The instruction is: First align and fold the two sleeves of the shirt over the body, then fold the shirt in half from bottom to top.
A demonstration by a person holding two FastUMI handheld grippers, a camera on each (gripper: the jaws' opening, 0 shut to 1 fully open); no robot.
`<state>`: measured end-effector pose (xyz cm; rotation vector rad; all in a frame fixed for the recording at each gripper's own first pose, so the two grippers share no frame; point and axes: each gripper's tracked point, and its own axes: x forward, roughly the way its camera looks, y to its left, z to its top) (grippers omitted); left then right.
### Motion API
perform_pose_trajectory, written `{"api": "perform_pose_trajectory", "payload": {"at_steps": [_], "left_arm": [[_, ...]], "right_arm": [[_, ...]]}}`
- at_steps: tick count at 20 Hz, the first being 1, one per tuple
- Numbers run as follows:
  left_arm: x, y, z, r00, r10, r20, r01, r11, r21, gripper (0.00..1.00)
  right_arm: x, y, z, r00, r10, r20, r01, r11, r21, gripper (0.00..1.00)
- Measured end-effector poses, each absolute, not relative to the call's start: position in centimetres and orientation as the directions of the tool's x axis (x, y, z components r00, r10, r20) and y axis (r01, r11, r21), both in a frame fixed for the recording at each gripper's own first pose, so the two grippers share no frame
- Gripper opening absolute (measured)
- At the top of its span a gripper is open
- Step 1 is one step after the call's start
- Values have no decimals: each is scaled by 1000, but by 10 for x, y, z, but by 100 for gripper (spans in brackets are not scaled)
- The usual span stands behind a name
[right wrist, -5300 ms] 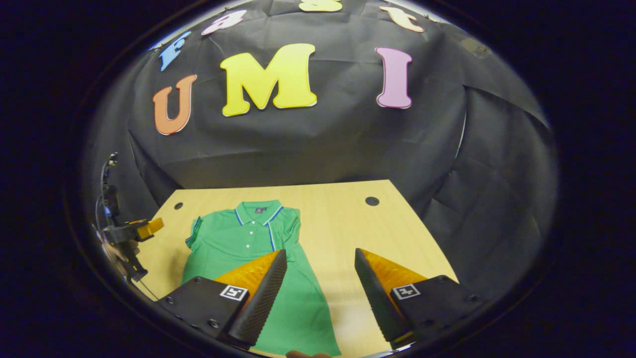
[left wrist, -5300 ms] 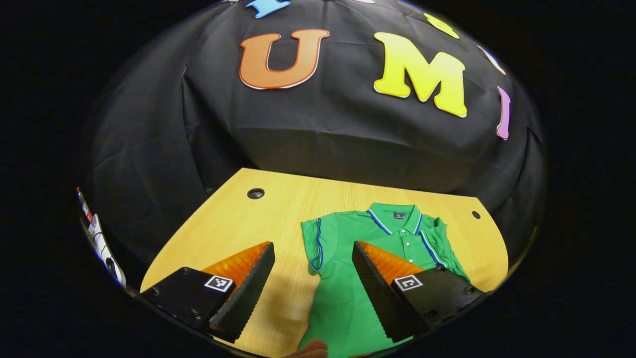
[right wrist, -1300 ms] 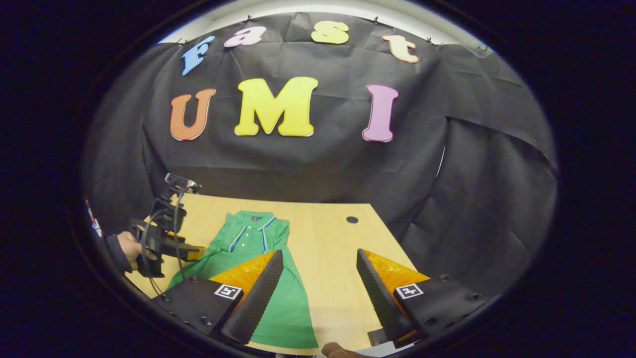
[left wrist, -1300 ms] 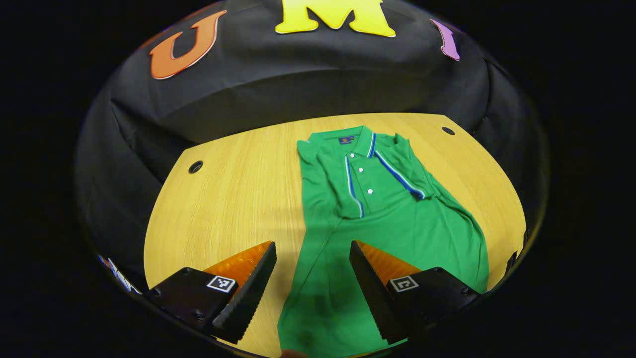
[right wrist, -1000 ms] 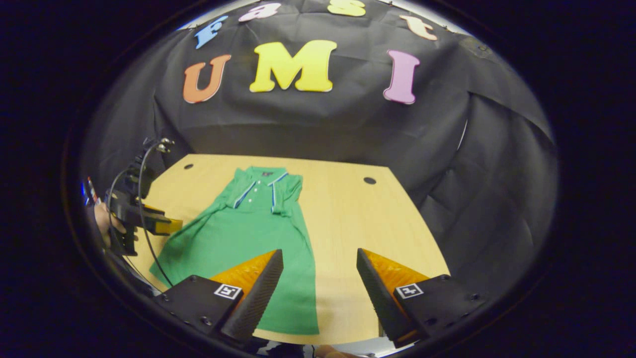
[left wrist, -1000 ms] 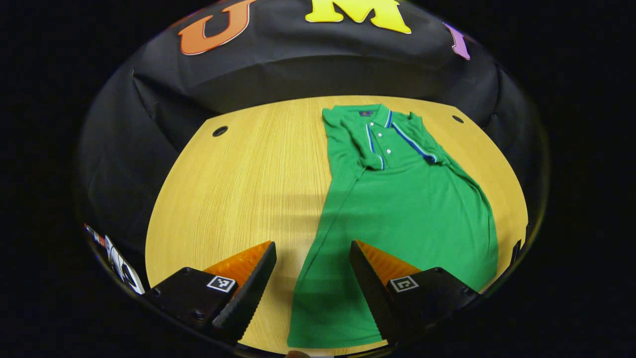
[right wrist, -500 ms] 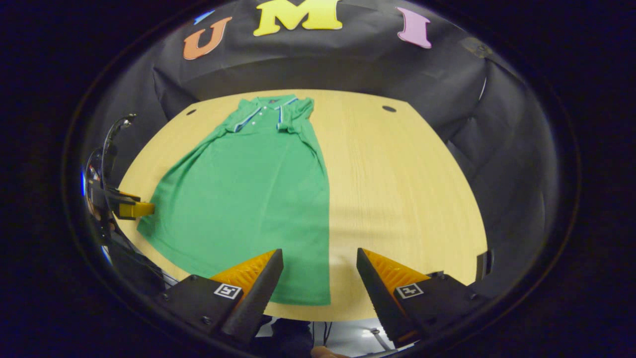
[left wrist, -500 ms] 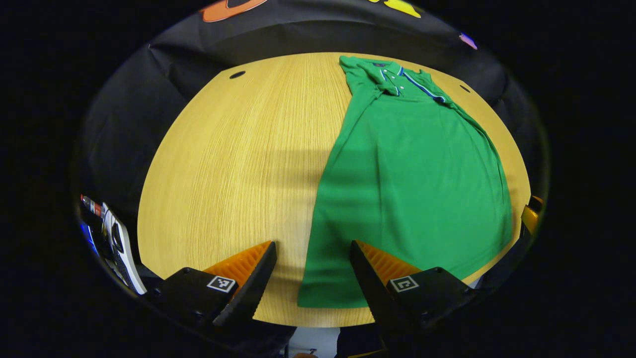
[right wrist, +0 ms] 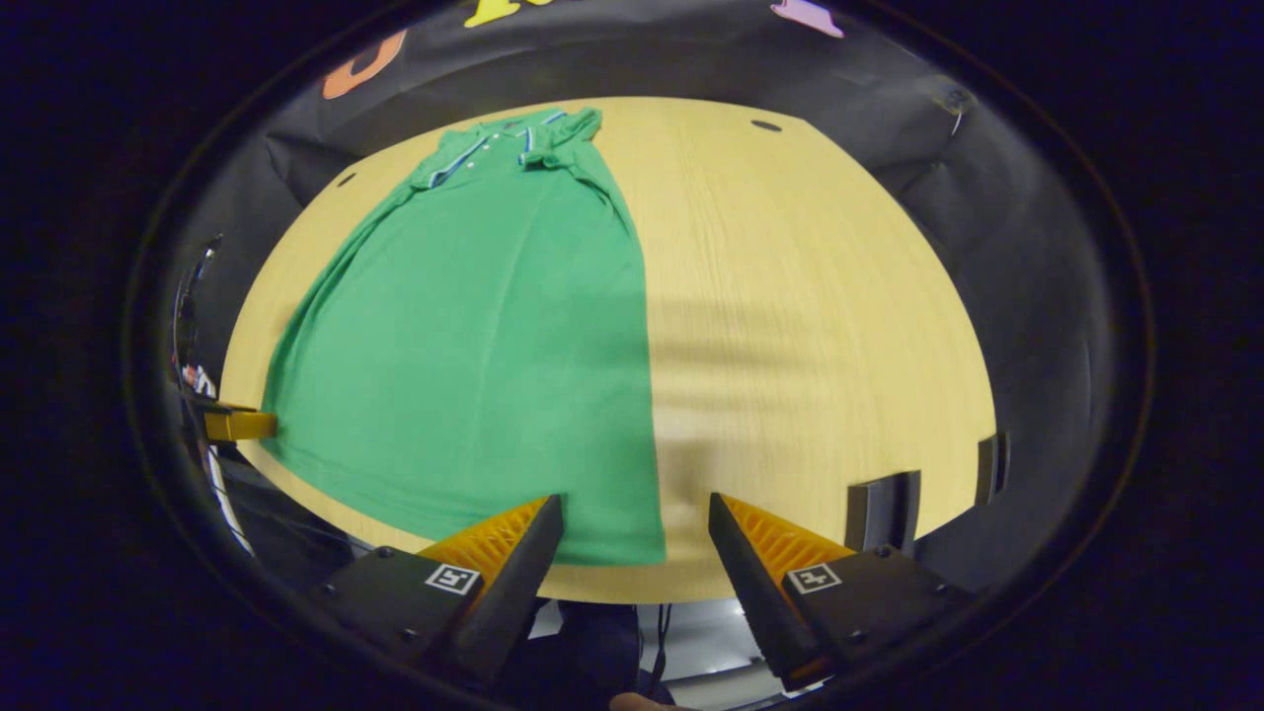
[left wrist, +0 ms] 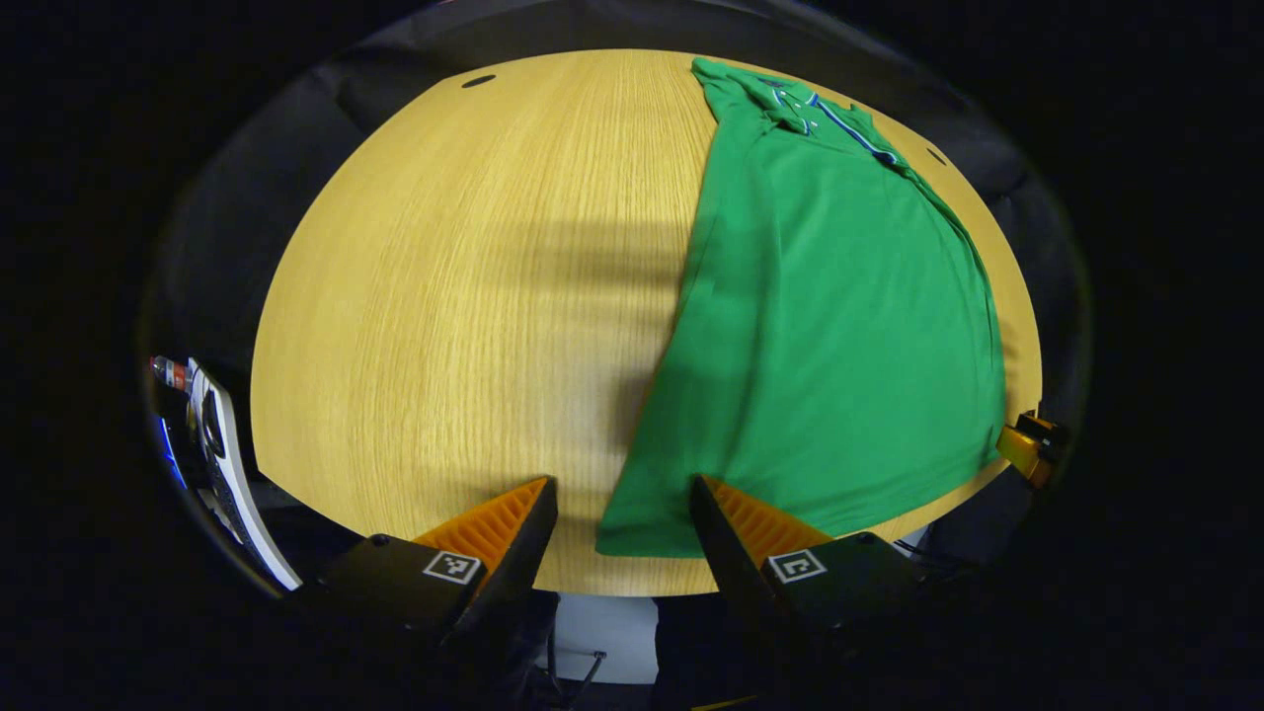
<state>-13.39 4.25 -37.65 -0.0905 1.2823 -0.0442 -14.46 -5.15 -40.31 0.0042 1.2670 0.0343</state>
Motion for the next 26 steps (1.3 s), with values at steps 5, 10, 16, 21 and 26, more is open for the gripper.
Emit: {"api": "perform_pose_trajectory", "payload": {"at_steps": [5, 10, 16, 21, 26], "left_arm": [[-133, 42, -376, 221, -84, -972, -36, 995, -94, 87], [-133, 42, -377, 163, -92, -982, -15, 995, -96, 87], [-131, 32, -376, 110, -107, -988, -6, 994, -108, 59], [-127, 20, -376, 154, -106, -982, 28, 994, -103, 15], [-127, 18, -375, 180, -68, -981, 62, 996, -58, 4]], "right_arm": [[-145, -49, -406, 171, 5, -985, 11, 1000, 7, 96], [-145, -50, -407, 54, 3, -999, -21, 1000, 2, 96], [-139, -41, -407, 12, 10, -1000, -17, 1000, 9, 62], [-131, -36, -404, 56, 44, -997, -56, 998, 41, 23], [-132, -35, -405, 55, 80, -995, -79, 994, 75, 6]]}}
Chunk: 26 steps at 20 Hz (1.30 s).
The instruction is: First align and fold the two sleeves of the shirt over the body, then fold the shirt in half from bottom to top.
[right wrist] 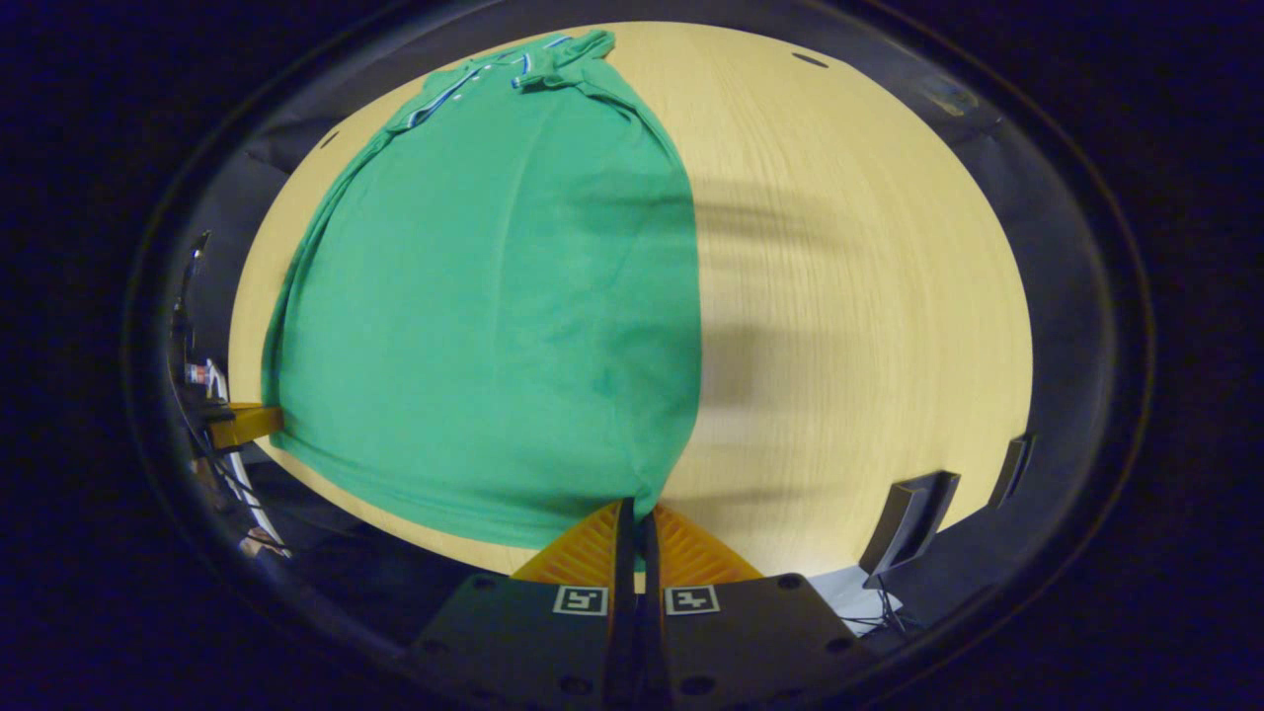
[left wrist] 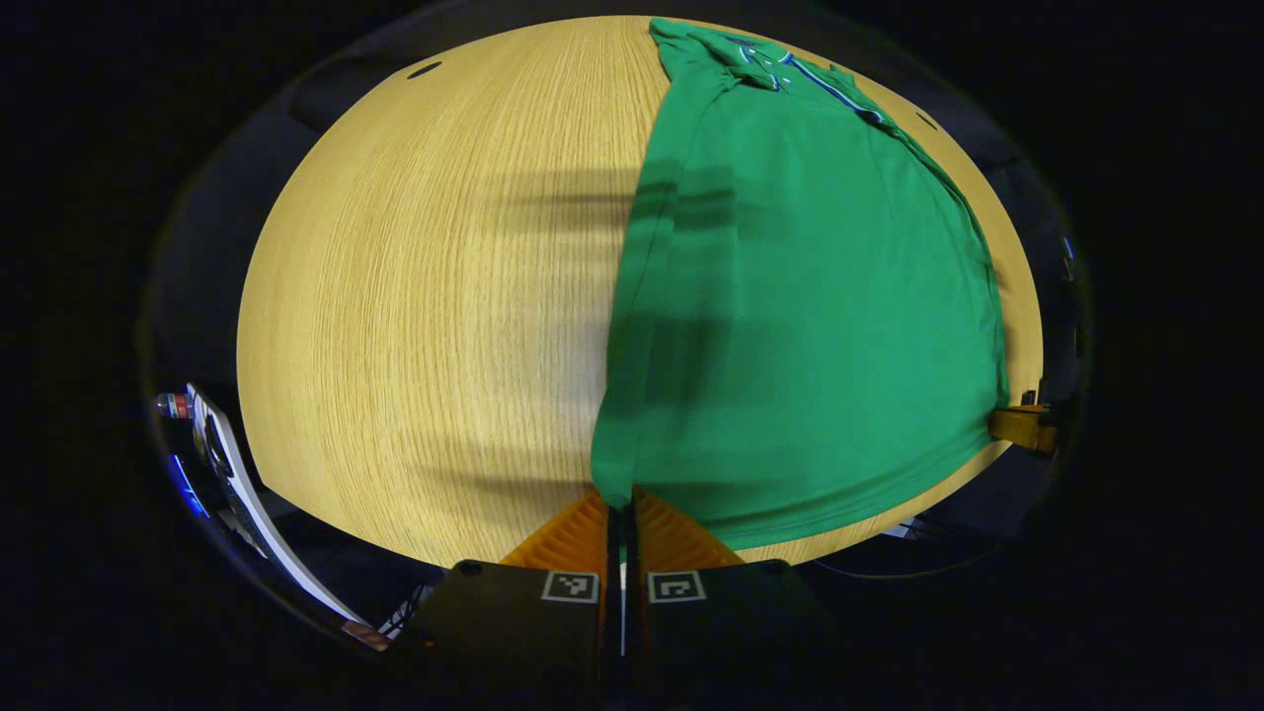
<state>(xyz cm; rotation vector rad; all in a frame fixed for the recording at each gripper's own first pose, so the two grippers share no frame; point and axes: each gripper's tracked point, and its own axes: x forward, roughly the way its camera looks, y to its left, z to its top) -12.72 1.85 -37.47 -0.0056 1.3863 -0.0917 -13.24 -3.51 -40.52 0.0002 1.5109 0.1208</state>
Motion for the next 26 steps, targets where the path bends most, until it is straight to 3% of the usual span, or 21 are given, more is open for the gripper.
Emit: {"api": "perform_pose_trajectory", "payload": {"at_steps": [3, 7, 19, 20, 26], "left_arm": [[-124, 12, -372, 228, -119, -966, 67, 992, -106, 4], [-135, 7, -363, 253, -172, -952, 61, 985, -162, 4], [-73, 9, -224, 564, -133, -815, 66, 991, -117, 4], [-66, 9, -214, 591, -137, -795, 72, 991, -117, 3], [-25, 20, -175, 665, -116, -737, 64, 993, -98, 4]], "right_arm": [[-134, -36, -404, 67, 106, -992, -78, 992, 100, 6], [-123, -49, -381, 162, 91, -983, -93, 993, 76, 6], [-80, -35, -262, 387, 189, -903, -137, 980, 146, 3], [-74, -33, -252, 402, 197, -894, -137, 978, 154, 6], [-31, -33, -211, 508, 203, -837, -137, 979, 154, 3]]}}
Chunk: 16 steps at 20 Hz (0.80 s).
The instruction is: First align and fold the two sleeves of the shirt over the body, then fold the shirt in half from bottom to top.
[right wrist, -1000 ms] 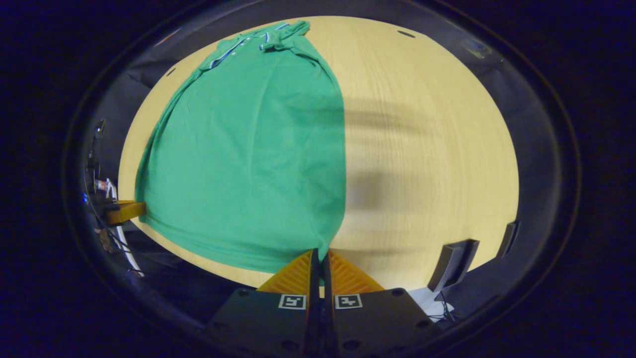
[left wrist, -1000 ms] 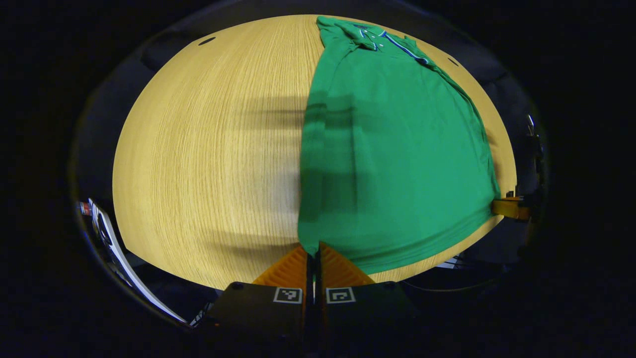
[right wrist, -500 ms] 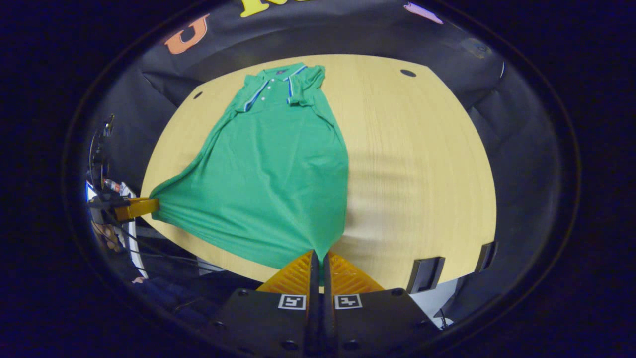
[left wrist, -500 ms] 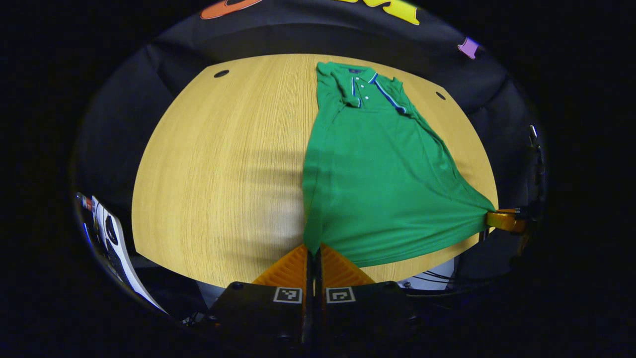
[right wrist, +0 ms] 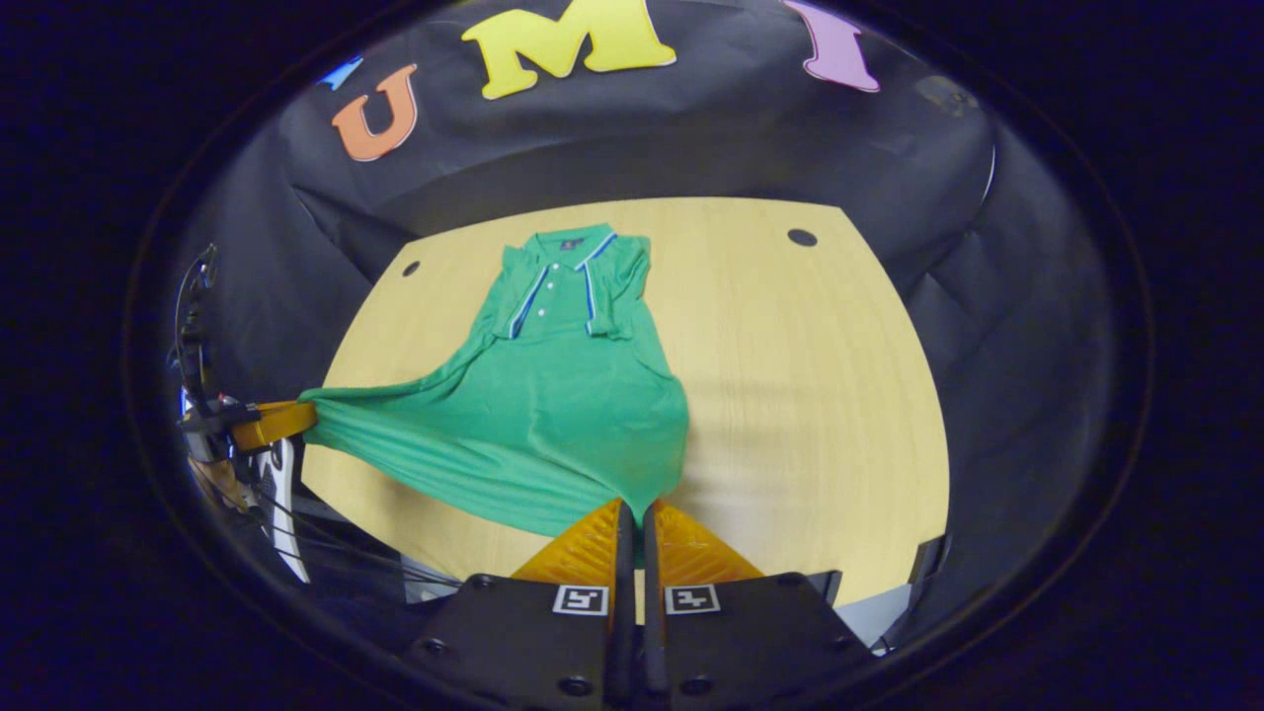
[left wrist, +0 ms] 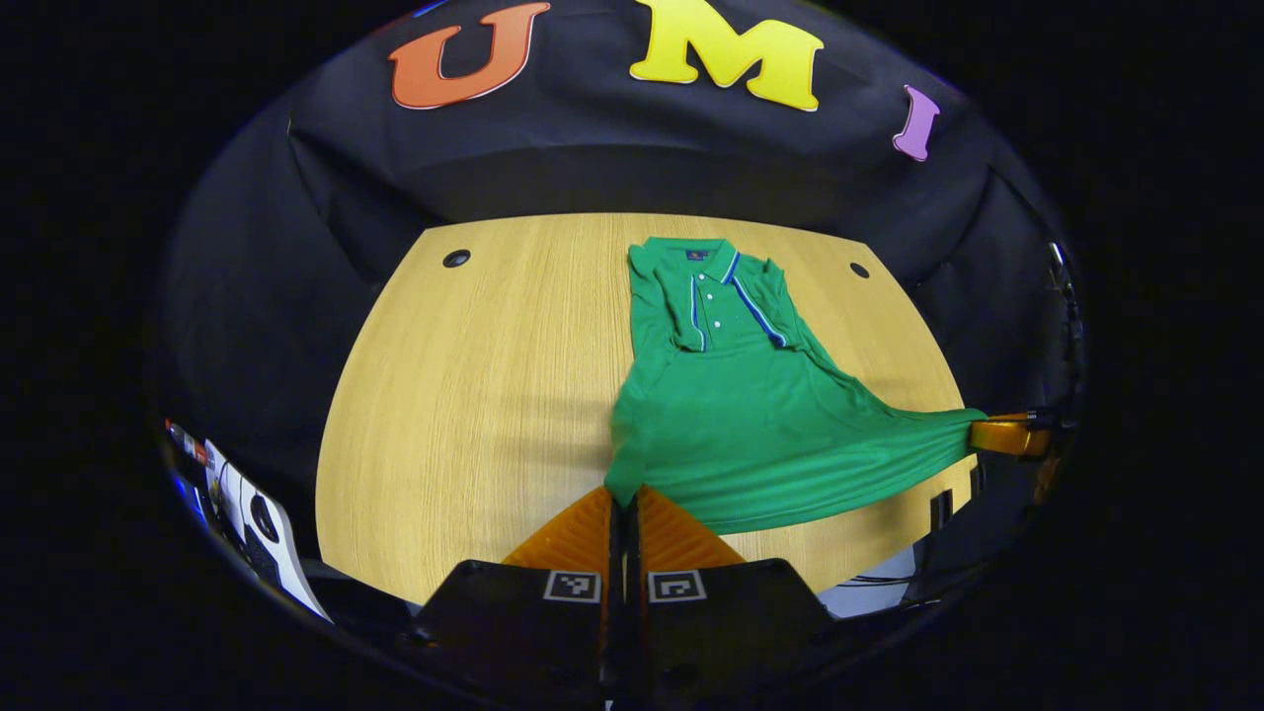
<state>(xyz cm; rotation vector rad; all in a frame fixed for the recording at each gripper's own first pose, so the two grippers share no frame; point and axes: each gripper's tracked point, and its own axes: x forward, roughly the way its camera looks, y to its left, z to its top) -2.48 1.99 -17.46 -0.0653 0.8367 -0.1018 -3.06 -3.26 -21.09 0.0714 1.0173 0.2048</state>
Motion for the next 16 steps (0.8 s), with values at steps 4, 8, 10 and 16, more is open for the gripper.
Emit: {"api": "perform_pose_trajectory", "payload": {"at_steps": [4, 8, 10, 16], "left_arm": [[10, 34, -158, 695, -110, -711, 72, 994, -83, 4], [57, 46, -146, 719, -101, -688, 55, 995, -89, 3], [81, 50, -142, 732, -87, -675, 40, 996, -85, 4], [153, 55, -145, 766, -79, -637, 51, 997, -62, 3]], "right_arm": [[4, -32, -195, 550, 188, -814, -130, 982, 139, 6], [57, -21, -178, 607, 175, -775, -138, 984, 114, 10], [86, -15, -173, 637, 164, -753, -143, 985, 93, 10], [163, -7, -174, 690, 121, -714, -111, 992, 62, 6]]}}
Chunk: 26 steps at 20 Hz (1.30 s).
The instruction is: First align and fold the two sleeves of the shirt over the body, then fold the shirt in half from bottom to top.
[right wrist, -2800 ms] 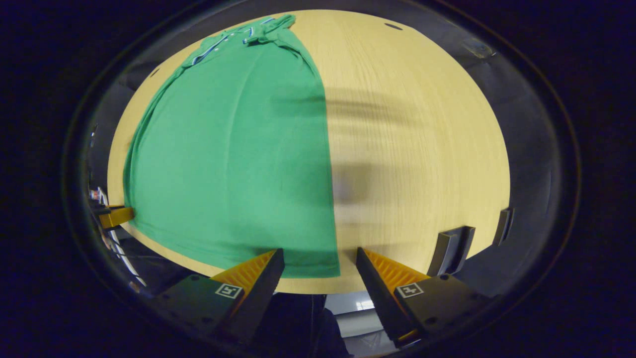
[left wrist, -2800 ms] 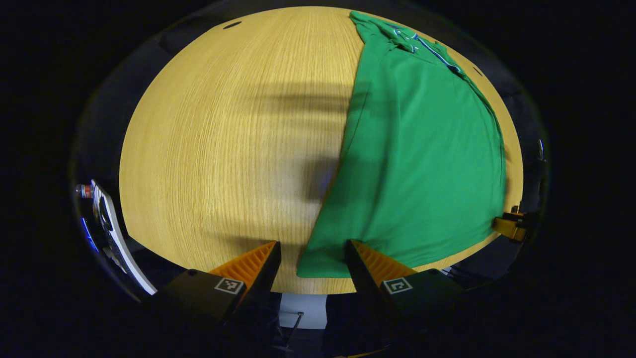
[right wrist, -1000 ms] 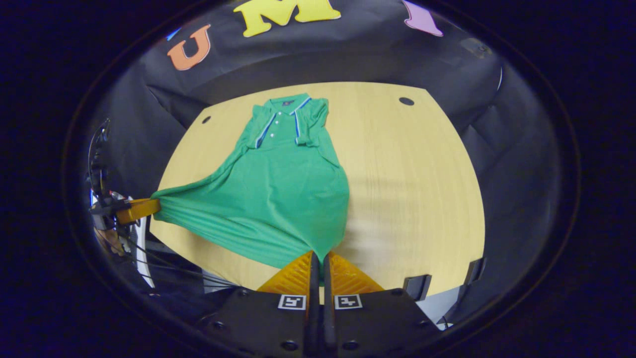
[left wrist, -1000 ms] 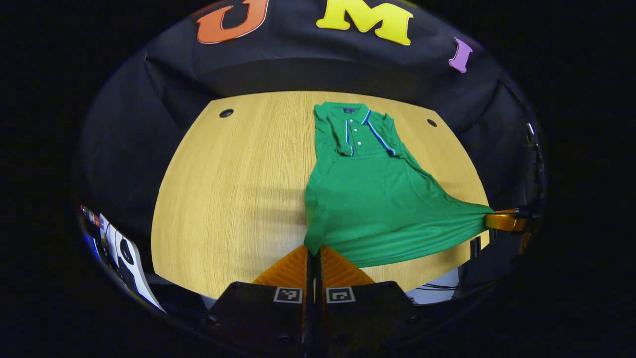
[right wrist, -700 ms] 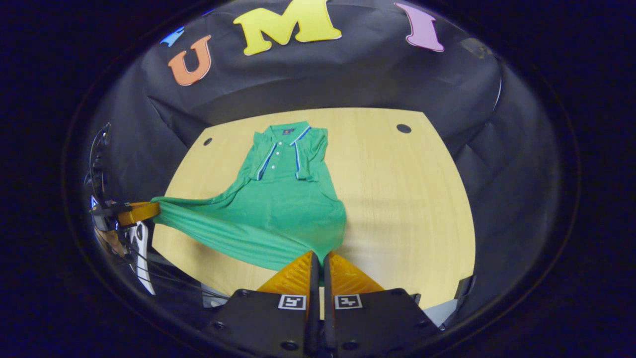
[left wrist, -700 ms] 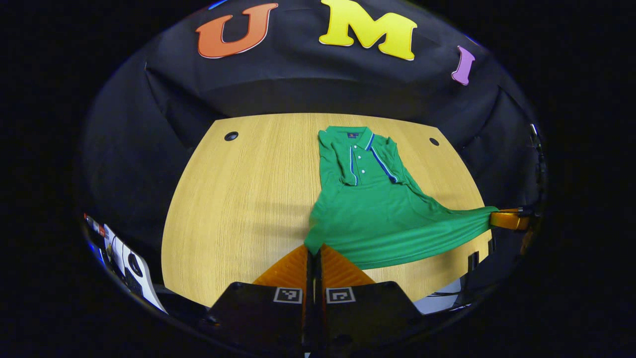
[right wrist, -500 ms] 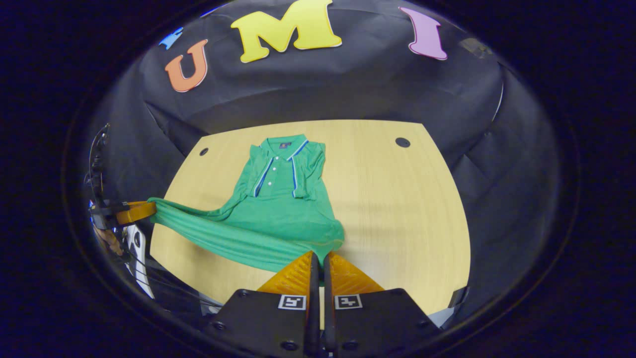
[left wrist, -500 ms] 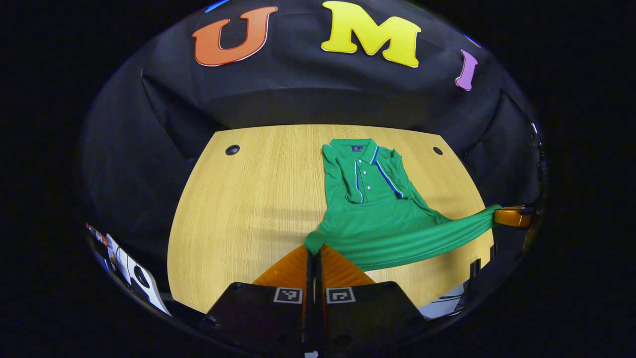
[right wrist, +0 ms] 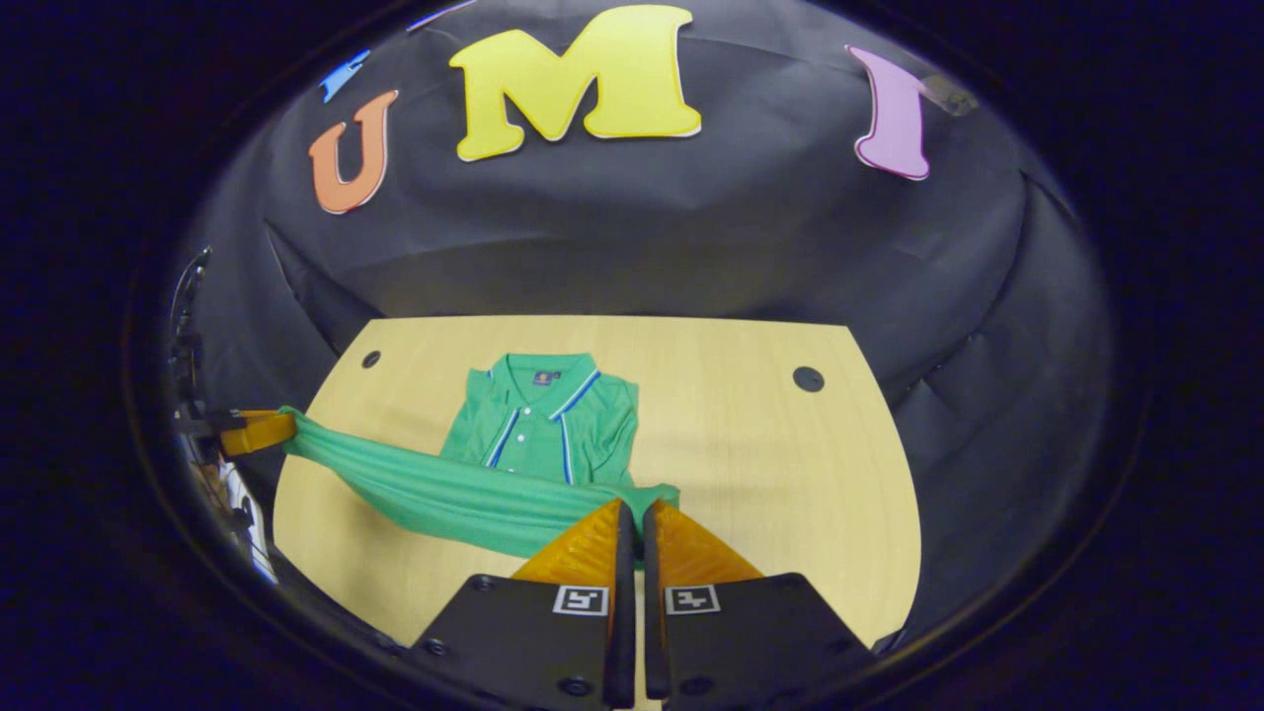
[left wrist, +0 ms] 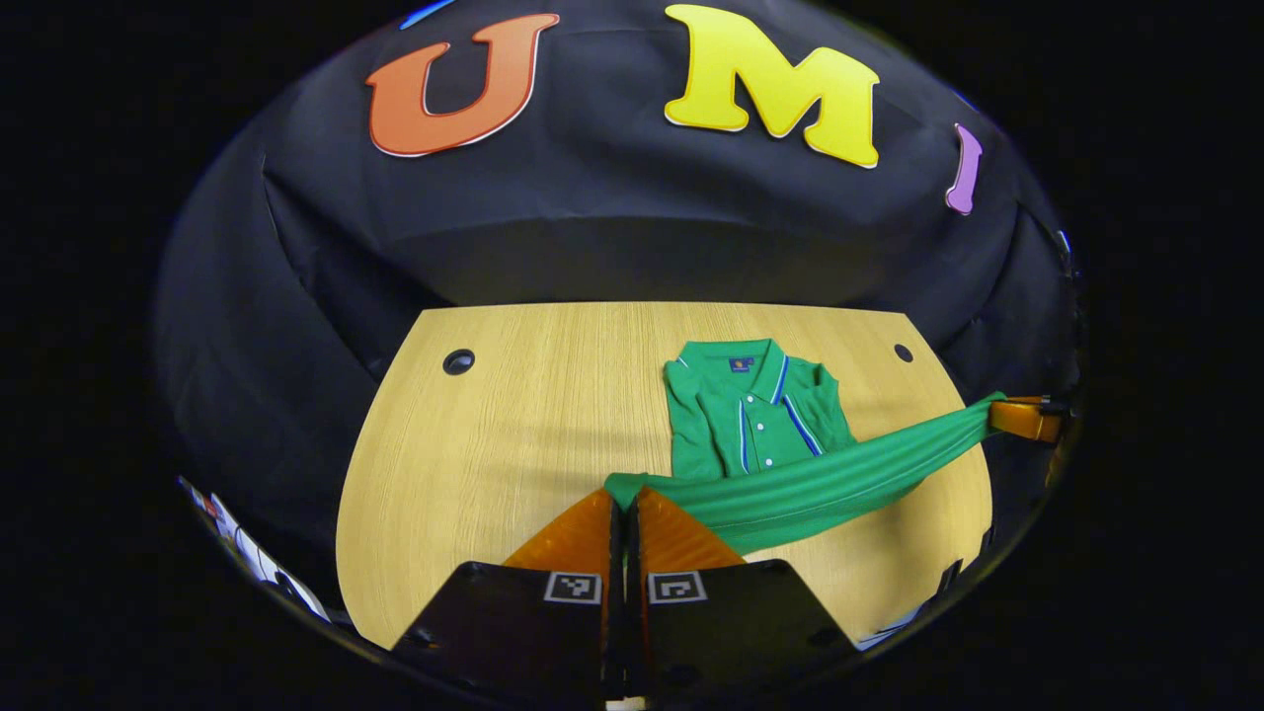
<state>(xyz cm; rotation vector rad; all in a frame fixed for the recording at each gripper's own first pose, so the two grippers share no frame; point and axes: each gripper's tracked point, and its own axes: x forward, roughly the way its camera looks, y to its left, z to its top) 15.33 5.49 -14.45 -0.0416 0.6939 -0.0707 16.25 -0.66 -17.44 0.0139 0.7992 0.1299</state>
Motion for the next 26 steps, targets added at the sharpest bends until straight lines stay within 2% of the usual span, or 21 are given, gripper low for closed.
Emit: {"api": "perform_pose_trajectory", "payload": {"at_steps": [5, 10, 12, 13, 14, 16, 17, 18, 19, 20, 26], "left_arm": [[215, 48, -140, 832, -52, -553, 57, 998, -7, 4], [274, 40, -159, 860, -14, -509, 61, 995, 75, 3], [295, 38, -167, 875, -2, -484, 60, 993, 104, 3], [308, 36, -170, 885, -2, -465, 60, 992, 109, 3], [318, 33, -173, 893, 2, -450, 57, 992, 117, 3], [335, 32, -184, 902, 7, -431, 56, 990, 133, 3], [344, 31, -190, 906, 8, -424, 55, 989, 136, 2], [352, 31, -195, 911, 17, -412, 45, 989, 142, 3], [359, 30, -201, 915, 13, -403, 45, 990, 135, 2], [364, 28, -207, 917, 14, -398, 42, 990, 132, 3], [375, 24, -252, 882, 21, -471, 40, 992, 120, 3]], "right_arm": [[221, -6, -189, 723, 109, -683, -85, 994, 69, 6], [285, -11, -207, 777, 96, -623, -46, 994, 97, 6], [308, -11, -225, 779, 87, -621, -53, 996, 73, 6], [318, -10, -234, 778, 86, -623, -56, 996, 68, 3], [328, -10, -242, 779, 79, -622, -53, 997, 61, 6], [350, -7, -260, 785, 72, -616, -46, 997, 59, 6], [359, -6, -270, 788, 67, -612, -41, 998, 57, 3], [368, -5, -278, 790, 68, -609, -39, 997, 61, 6], [375, -5, -287, 790, 58, -610, -25, 998, 63, 3], [382, -4, -296, 790, 56, -611, -16, 997, 71, 6], [396, -5, -350, 746, 30, -666, 10, 998, 56, 6]]}}
